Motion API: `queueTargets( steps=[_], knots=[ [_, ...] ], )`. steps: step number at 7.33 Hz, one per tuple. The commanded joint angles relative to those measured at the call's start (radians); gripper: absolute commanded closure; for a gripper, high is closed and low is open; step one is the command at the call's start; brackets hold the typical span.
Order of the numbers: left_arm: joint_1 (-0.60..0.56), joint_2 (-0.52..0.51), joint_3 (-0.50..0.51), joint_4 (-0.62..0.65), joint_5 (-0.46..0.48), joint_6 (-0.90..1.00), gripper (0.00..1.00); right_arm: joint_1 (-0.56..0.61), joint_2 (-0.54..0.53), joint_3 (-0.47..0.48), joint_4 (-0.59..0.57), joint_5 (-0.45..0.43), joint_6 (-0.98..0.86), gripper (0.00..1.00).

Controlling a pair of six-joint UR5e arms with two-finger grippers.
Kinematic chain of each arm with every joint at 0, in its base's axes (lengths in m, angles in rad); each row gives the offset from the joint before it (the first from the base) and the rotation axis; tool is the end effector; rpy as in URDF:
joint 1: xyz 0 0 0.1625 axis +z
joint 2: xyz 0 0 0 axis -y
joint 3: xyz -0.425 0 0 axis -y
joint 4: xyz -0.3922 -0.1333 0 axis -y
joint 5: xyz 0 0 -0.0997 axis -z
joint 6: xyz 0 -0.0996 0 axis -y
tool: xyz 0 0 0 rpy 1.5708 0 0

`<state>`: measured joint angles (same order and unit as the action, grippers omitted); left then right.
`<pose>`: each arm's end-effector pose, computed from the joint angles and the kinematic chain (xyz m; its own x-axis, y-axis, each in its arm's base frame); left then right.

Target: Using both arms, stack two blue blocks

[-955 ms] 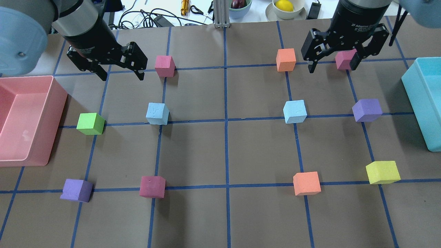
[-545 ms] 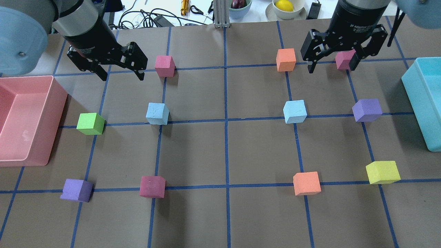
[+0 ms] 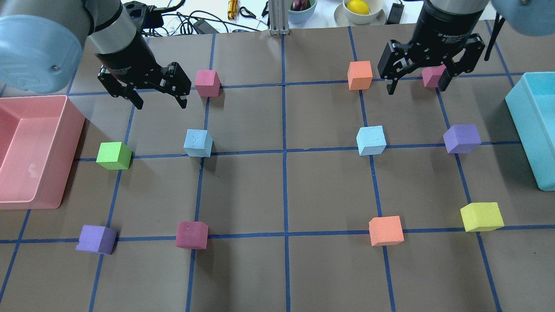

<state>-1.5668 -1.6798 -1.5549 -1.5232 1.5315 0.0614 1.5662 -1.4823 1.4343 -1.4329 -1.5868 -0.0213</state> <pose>-0.1351 -0.5323 0.4446 -0.9976 0.0555 0.0420 0.0573 0.9974 0.0430 0.1293 -0.5203 0.4965 -0.9997 -0.0181 0.0140 -0.0167 0.9958 0.0901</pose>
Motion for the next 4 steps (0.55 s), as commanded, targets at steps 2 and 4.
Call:
queueTargets(
  steps=[2, 4],
  knots=[
    [0.001, -0.082, -0.104, 0.200, -0.004, -0.002, 0.00, -0.003, 0.116, 0.000, -0.012, -0.002, 0.003, 0.00],
    [0.001, -0.115, -0.247, 0.418, 0.001, 0.000, 0.00, -0.005, 0.230, 0.023, -0.240, -0.010, -0.009, 0.00]
  ],
)
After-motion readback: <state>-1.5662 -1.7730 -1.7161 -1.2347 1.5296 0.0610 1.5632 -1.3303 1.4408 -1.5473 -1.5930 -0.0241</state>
